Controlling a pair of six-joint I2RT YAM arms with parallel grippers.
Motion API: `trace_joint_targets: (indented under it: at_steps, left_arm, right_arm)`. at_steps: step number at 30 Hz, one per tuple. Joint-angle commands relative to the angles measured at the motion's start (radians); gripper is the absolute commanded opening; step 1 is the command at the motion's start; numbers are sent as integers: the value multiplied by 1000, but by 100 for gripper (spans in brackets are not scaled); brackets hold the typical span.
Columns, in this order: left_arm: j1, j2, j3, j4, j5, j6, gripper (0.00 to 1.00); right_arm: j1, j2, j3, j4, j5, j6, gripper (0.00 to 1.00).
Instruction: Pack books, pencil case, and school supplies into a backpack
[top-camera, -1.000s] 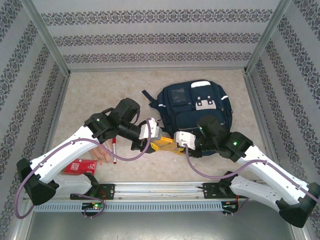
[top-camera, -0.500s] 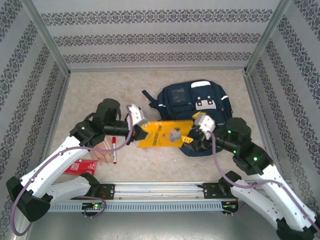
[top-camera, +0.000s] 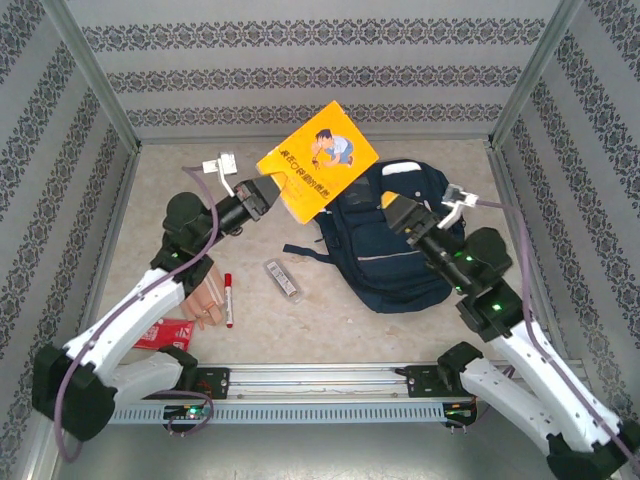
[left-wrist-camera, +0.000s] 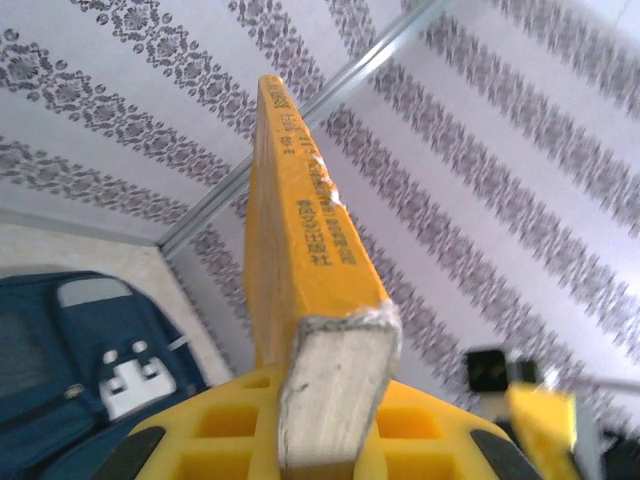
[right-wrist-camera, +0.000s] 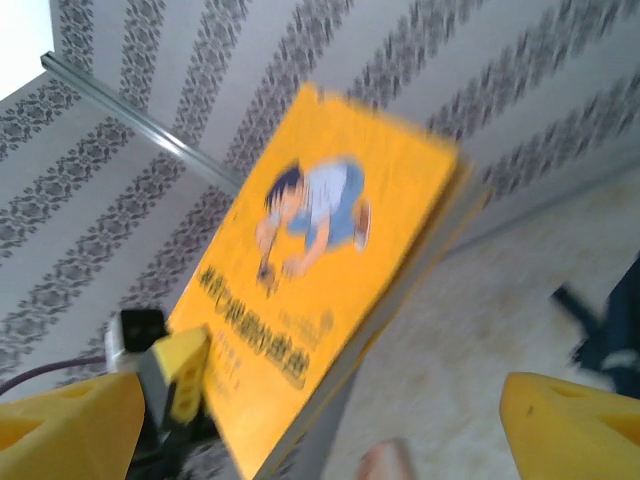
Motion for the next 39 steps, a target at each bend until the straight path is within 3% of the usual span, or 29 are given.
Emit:
trace_joint_targets:
  at_steps: [1, 6, 13, 20, 21, 22, 30, 34, 35, 37, 38, 39]
  left_arm:
    - [-19, 29, 68, 285, -3, -282, 0]
    - [-100, 38, 52, 372, -81, -274, 0]
    - [-132, 18, 50, 389, -105, -266, 0]
    - [-148, 8, 45, 345, -96, -260, 0]
    - [-156, 5, 32, 346, -94, -259, 0]
    - [-162, -2, 11, 349, -95, -266, 0]
    - [-176, -39, -49, 302, -91, -270, 0]
    - [-176, -67, -102, 290, -106, -276, 0]
    - [-176, -77, -115, 281, -112, -275, 10]
    - [-174, -103, -146, 238, -130, -262, 50]
    - [-173, -119, -159, 215, -137, -241, 63]
    - [-170, -139, -175, 181, -138, -201, 69]
  right_arm:
    - [74, 79, -5, 210, 31, 194, 92]
    - [127, 225, 18, 388, 3, 333, 93]
    - [161, 276, 24, 408, 128, 358, 94]
    - [174, 346, 62, 571, 81, 360, 86]
    - [180, 370, 82, 610, 70, 352, 81]
    - [183, 385, 91, 652, 77, 341, 69]
    - [176, 413, 110, 755, 87, 273, 37]
    - [154, 434, 109, 774, 64, 279, 6]
    - [144, 434, 104, 766, 55, 285, 4]
    - [110, 425, 80, 753, 24, 275, 0]
    - [93, 414, 66, 725, 4, 274, 0]
    - [59, 395, 56, 680, -25, 263, 0]
